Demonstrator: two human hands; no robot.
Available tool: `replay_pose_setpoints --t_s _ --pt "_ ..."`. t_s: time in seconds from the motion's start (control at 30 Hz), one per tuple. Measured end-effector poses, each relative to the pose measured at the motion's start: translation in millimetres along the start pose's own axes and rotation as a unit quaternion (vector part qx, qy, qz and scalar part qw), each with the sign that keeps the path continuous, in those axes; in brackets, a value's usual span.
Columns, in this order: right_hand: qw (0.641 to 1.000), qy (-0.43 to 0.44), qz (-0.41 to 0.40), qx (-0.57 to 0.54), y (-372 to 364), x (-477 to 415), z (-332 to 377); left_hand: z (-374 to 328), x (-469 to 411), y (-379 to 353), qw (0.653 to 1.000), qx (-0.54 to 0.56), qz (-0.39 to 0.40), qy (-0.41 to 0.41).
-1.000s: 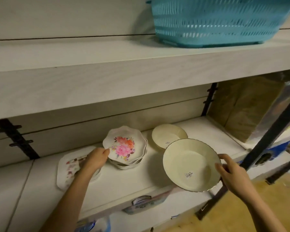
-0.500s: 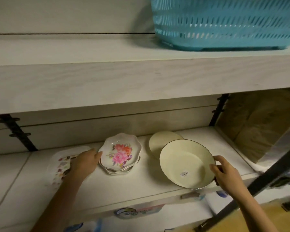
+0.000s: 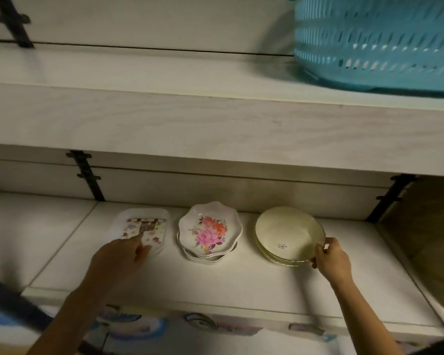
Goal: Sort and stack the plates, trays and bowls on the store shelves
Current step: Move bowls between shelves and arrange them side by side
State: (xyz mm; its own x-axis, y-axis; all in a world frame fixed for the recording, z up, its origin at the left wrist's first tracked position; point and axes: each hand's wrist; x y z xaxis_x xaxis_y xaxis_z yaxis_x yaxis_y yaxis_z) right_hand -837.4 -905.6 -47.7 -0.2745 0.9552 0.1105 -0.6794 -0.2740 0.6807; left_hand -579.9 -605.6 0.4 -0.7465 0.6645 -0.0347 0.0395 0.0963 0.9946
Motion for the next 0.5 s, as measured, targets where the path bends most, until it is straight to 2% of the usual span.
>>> replay_pose_setpoints --t_s 0.23,0.37,0.5 --pt "0.992 -0.004 0.023 0.121 -3.4 0.6 1.7 20.6 14.7 1.8 0.999 -0.016 0.005 0.033" --pt "0.987 0.061 0.012 0.15 7.9 24.9 14.2 27.0 17.4 -2.4 1.0 0.003 -0.01 0.027" --pt "0.97 0.148 0.085 0.173 12.0 52.6 32.9 29.8 28.3 -1.7 1.0 0.013 -0.014 0.022"
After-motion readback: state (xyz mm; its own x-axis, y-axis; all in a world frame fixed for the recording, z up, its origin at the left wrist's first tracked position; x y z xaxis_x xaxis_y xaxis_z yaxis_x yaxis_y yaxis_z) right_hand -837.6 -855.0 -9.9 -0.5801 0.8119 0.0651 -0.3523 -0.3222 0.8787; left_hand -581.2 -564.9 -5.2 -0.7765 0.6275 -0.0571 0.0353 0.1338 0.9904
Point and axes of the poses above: each hand's wrist, its own x-axis away from the middle knuckle, its own y-axis out of the back of the hand, z = x × y, and after that the axes turned 4 degrees about -x, right-handed
